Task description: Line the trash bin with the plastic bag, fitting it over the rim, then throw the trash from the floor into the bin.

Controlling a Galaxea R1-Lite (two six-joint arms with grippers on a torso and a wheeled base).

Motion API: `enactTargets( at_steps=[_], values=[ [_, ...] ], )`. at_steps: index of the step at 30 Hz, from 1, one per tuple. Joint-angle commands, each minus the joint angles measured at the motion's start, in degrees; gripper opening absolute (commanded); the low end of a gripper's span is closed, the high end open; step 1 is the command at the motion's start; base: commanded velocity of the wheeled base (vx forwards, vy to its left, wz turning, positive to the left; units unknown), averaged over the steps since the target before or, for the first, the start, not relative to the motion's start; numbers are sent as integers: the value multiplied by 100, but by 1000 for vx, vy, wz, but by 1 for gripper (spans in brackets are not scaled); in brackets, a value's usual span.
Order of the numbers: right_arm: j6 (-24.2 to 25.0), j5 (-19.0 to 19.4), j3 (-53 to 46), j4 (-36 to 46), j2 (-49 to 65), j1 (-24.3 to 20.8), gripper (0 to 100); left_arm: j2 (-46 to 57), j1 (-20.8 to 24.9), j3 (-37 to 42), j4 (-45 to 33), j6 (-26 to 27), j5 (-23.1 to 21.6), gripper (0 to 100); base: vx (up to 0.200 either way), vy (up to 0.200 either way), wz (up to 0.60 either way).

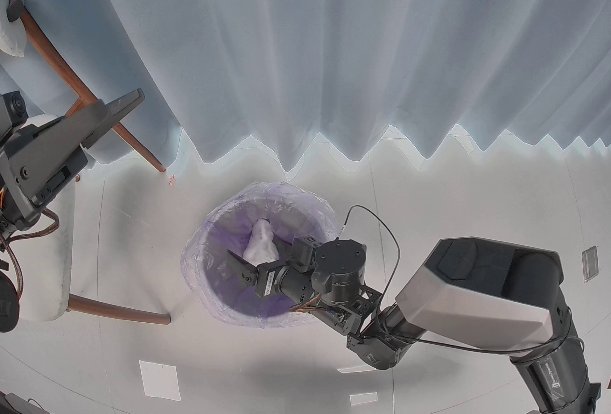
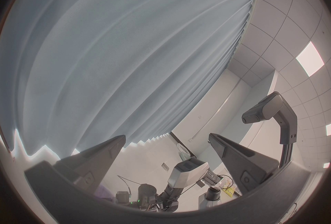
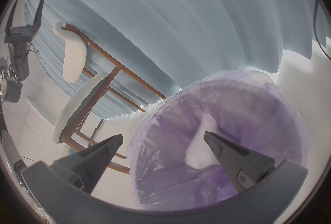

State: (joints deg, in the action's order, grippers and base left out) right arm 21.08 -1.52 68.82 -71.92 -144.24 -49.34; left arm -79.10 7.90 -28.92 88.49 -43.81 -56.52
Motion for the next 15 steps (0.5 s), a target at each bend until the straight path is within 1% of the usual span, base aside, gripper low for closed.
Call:
enactTargets(
  at_steps=[1, 3, 4, 5, 6, 7, 9, 10, 11, 12, 15],
  values=[
    [-7, -15, -483, -6, 669, 3, 100, 9, 1, 0, 1, 48, 0, 100, 0, 0, 0],
    [-7, -23, -1081, -41, 1249, 47, 100, 88, 71, 53, 1, 83, 0, 100, 0, 0, 0],
    [-7, -23, -1213, -41, 1381, 56, 100, 123, 80, 70, 1, 83, 0, 100, 0, 0, 0],
    [-7, -76, -1687, -41, 1908, 108, 100, 246, 89, 105, 1, 83, 0, 100, 0, 0, 0],
    [-16, -103, -1837, -41, 2066, 135, 100, 273, 98, 123, 1, 83, 0, 100, 0, 0, 0],
    [-16, -173, -2390, -23, 2752, 231, 100, 431, 98, 167, 1, 75, -9, 100, 0, 0, 0],
    [-34, -190, -2874, 12, 3394, 310, 100, 642, 115, 229, 1, 75, -9, 100, 0, 0, 0],
    [-121, -226, -3375, 47, 4044, 425, 100, 906, 150, 308, 1, 57, -17, 100, 0, 0, 0],
    [-139, -234, -3427, 56, 4114, 451, 100, 932, 159, 316, 1, 48, -17, 100, 0, 0, 0],
    [-403, -331, -4034, 179, 4888, 680, 100, 1292, 203, 422, 1, -13, -44, 100, 0, 0, 0],
    [-886, -542, -4983, 689, 6206, 1207, 100, 1951, 142, 817, -192, -57, -255, 100, 0, 0, 0]
  ],
)
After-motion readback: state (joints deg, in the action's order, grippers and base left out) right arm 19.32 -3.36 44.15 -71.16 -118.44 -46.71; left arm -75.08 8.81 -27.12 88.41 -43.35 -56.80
